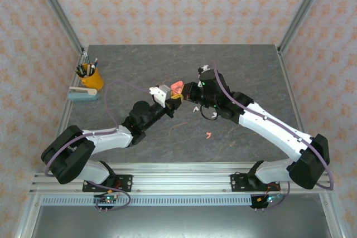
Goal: Insert wireless bluetooth earbuds into charging case
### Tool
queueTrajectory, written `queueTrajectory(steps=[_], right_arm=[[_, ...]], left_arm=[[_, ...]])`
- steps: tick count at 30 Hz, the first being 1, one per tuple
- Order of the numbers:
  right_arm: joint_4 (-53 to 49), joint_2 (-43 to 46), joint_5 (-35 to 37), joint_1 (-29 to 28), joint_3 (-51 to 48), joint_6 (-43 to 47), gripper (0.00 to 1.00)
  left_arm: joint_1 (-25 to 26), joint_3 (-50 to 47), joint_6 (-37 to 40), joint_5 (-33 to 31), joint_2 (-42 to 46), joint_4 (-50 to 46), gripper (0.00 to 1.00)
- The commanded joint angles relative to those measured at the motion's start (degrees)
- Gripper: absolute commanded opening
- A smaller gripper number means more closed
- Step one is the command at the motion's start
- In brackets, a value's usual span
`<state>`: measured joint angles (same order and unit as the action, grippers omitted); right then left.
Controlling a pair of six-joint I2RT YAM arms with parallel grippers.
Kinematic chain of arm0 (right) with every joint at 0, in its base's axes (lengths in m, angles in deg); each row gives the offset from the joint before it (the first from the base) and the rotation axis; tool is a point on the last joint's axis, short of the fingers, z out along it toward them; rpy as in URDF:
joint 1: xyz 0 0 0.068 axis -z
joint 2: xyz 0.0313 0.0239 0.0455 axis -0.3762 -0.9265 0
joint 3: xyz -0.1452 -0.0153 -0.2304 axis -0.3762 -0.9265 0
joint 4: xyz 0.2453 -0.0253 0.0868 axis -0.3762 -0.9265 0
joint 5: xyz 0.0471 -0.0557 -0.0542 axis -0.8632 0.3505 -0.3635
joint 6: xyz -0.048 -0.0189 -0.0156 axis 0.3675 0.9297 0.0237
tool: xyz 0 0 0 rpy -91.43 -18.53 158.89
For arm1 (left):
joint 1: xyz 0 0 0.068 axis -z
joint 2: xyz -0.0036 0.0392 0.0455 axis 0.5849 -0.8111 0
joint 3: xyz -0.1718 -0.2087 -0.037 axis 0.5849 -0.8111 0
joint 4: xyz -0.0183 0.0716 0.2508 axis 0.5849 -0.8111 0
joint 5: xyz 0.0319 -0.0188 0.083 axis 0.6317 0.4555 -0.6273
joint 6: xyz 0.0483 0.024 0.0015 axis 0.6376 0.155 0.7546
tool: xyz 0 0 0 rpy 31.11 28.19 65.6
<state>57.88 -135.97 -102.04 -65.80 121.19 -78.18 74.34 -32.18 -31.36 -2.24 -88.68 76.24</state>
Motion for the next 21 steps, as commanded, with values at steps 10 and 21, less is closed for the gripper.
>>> queueTrajectory(steps=[10, 21], right_arm=[[0.2, -2.0, 1.1, 0.1, 2.8, 1.1, 0.06], [-0.2, -5.6, 1.5, 0.3, 6.2, 2.1, 0.06]], left_arm=[[0.4, 0.0, 0.3, 1.7, 1.3, 2.0, 0.00], [0.7, 0.3, 0.0, 1.8, 0.9, 2.4, 0.00]])
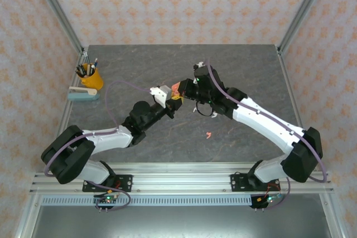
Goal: Insert wireless bluetooth earbuds into charging case
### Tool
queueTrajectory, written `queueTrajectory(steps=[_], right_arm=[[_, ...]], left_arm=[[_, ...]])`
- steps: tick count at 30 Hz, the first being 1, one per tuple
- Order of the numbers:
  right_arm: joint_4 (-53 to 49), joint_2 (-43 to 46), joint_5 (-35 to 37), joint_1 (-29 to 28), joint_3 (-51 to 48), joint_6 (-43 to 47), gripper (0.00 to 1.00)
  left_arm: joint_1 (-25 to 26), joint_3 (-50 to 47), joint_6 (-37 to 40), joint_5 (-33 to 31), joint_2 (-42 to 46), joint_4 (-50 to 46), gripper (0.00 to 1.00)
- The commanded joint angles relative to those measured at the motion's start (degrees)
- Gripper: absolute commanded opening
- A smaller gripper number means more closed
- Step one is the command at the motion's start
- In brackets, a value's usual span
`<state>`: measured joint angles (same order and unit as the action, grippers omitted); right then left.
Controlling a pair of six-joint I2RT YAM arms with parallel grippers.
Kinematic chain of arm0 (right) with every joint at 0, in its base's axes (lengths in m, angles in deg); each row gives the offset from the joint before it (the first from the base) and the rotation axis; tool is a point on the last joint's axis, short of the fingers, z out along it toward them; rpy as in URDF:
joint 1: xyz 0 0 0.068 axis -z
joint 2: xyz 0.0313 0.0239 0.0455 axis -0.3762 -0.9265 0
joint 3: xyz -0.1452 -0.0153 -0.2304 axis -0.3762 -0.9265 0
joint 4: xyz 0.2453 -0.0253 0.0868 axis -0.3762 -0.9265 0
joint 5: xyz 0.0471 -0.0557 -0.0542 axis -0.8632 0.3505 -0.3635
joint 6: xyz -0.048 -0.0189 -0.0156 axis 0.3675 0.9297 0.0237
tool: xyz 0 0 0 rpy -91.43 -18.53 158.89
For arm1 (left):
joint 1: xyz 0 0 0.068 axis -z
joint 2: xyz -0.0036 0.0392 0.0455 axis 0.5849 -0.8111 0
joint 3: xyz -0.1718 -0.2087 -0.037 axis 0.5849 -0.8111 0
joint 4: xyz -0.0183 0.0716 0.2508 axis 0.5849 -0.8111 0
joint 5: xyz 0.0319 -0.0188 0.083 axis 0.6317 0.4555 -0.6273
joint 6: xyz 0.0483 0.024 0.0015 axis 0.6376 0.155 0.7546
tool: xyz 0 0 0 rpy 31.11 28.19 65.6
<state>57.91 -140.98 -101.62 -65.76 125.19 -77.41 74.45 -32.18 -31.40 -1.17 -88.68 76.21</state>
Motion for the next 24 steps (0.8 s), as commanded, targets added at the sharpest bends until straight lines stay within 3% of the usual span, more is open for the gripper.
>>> queueTrajectory(steps=[1, 10, 16, 19, 24], right_arm=[[-0.3, -0.6, 1.2, 0.3, 2.1, 1.4, 0.06], [-2.3, 6.9, 4.7, 0.3, -0.2, 1.6, 0.07], [-10.7, 14.5, 11.0, 0.4, -2.0, 2.4, 0.11], [-15.0, 16.9, 14.5, 0.8, -5.4, 1.4, 0.21], [-21.2, 18.8, 17.9, 0.9, -12.5, -1.8, 0.52]], left_arm=[[0.7, 0.3, 0.0, 0.6, 0.9, 2.4, 0.00], [0.6, -0.2, 1.1, -0.4, 1.2, 2.4, 0.00], [0.6, -0.8, 3.2, -0.9, 2.8, 1.3, 0.00], [0.6, -0.7, 4.5, -0.8, 4.2, 0.3, 0.00], [0.5, -0.6, 6.8, 0.1, 7.5, -3.5, 0.00]])
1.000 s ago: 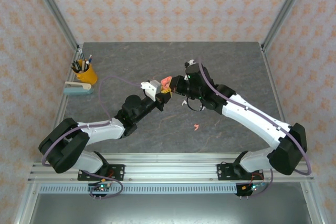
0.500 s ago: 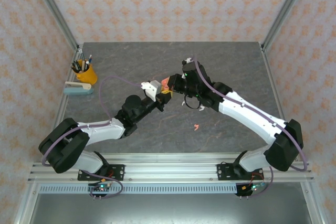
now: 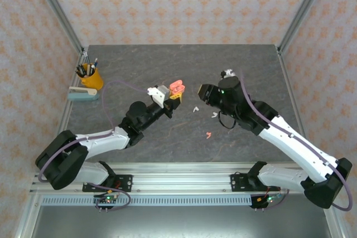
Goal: Insert wireless bluetooth earbuds into charging case
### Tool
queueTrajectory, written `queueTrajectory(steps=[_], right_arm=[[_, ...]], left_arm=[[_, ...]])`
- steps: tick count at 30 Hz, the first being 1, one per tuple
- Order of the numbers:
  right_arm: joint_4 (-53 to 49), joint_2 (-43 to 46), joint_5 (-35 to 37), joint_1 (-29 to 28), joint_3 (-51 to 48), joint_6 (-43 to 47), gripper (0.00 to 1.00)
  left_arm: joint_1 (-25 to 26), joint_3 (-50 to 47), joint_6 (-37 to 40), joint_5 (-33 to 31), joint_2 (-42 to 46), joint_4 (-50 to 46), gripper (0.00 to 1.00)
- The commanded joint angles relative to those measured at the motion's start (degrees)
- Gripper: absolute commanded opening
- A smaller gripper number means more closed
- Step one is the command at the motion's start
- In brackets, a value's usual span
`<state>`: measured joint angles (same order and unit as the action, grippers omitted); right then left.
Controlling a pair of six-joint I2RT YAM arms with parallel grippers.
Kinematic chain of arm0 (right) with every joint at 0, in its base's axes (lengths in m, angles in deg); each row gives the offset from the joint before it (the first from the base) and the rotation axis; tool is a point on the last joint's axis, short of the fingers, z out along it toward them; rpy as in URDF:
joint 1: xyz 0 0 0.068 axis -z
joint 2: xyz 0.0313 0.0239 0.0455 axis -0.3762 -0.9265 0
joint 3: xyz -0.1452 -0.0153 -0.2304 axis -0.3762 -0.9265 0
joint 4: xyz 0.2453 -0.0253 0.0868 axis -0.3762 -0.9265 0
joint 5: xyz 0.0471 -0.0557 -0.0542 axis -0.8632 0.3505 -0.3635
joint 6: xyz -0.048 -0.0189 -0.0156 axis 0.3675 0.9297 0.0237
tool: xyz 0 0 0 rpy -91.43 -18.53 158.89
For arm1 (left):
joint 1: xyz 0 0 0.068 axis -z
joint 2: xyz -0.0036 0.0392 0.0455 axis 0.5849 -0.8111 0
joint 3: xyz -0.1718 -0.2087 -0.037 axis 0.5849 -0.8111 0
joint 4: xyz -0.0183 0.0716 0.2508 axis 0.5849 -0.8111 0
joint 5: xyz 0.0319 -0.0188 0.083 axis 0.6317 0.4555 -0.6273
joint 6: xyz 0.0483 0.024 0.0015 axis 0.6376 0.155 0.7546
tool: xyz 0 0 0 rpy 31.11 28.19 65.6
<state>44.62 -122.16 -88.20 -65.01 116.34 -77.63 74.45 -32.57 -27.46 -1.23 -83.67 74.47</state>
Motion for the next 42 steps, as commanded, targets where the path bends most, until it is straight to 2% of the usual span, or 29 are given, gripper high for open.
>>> queueTrajectory(steps=[1, 7, 13, 21, 28, 34, 42], right_arm=[[-9.0, 0.1, 5.0, 0.1, -5.3, -2.8, 0.57], [-13.3, -3.1, 5.9, 0.2, -11.3, -8.8, 0.71], [-15.6, -12.0, 5.8, 0.1, -11.6, -14.2, 0.74], [-11.8, -21.9, 2.4, 0.1, -10.1, -16.1, 0.68], [-10.9, -29.7, -0.6, -0.1, -6.7, -13.0, 0.66], [-10.2, -32.4, -2.0, -0.9, -6.5, -12.2, 0.64], [-10.1, -35.1, -1.9, -1.2, -5.8, -11.6, 0.56]], left_arm=[[0.5, -0.3, 3.2, 0.1, 3.4, -2.4, 0.00], [0.1, -1.6, 4.4, -0.4, 8.0, -4.9, 0.00], [-0.3, -3.6, 4.8, -1.5, 11.4, -5.3, 0.00], [-1.3, -4.8, 5.3, -1.4, 14.8, -6.1, 0.00], [-2.0, -5.6, 4.8, -1.1, 14.8, -4.7, 0.00], [-2.4, -6.2, 4.6, -1.0, 14.8, -3.8, 0.00], [-2.8, -6.3, 4.2, -0.6, 14.3, -3.4, 0.00]])
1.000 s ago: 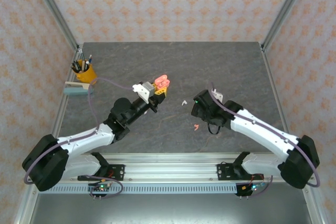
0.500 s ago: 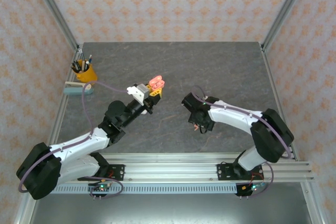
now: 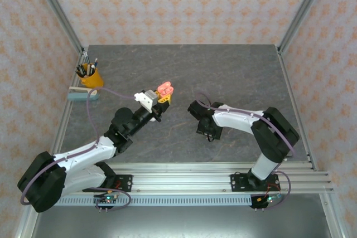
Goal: Insert wireless bluetooth earbuds into charging case
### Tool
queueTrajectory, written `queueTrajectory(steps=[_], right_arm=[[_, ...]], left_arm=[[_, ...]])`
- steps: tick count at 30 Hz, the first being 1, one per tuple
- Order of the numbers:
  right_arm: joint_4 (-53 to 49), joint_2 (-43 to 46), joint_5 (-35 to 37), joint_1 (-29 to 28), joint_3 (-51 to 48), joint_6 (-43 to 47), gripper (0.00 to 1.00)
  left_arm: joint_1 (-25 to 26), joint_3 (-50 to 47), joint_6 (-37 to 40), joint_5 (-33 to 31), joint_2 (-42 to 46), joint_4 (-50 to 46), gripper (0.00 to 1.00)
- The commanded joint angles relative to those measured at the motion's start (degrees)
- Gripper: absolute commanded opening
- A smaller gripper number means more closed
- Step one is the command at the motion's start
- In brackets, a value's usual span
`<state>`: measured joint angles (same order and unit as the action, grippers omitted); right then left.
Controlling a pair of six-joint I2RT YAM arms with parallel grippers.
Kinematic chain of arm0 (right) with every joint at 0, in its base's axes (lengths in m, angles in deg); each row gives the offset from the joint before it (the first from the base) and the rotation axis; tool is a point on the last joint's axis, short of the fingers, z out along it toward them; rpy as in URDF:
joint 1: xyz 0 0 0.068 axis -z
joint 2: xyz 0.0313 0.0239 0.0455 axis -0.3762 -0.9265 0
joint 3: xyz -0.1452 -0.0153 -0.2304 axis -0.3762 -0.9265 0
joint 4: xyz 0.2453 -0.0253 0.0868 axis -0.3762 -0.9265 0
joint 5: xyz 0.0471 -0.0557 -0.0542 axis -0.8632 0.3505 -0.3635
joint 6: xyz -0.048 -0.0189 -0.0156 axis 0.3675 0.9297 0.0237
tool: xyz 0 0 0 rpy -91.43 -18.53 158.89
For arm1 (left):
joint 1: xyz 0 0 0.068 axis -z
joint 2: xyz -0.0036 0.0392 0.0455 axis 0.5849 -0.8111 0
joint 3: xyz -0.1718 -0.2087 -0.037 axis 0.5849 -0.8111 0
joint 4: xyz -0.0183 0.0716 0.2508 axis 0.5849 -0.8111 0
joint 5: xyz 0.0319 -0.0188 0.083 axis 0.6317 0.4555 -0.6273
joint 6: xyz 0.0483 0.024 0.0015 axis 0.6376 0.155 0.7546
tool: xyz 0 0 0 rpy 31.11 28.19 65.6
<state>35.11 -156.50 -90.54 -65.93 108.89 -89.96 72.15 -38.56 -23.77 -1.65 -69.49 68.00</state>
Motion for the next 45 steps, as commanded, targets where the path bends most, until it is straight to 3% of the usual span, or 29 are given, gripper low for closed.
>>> queueTrajectory(steps=[1, 31, 45], right_arm=[[-0.6, -1.0, 0.6, -0.3, 1.6, 0.8, 0.56], [-0.6, 3.0, 1.3, -0.4, -3.1, 1.2, 0.47], [0.6, 2.4, 1.3, 0.2, -3.5, 3.9, 0.31]], left_arm=[[-0.5, -0.4, 0.5, -0.2, 0.1, 3.2, 0.00], [-0.6, 0.4, -0.7, -0.2, -1.5, 4.1, 0.00], [-0.6, 0.7, -0.7, 0.1, -1.8, 3.9, 0.00]])
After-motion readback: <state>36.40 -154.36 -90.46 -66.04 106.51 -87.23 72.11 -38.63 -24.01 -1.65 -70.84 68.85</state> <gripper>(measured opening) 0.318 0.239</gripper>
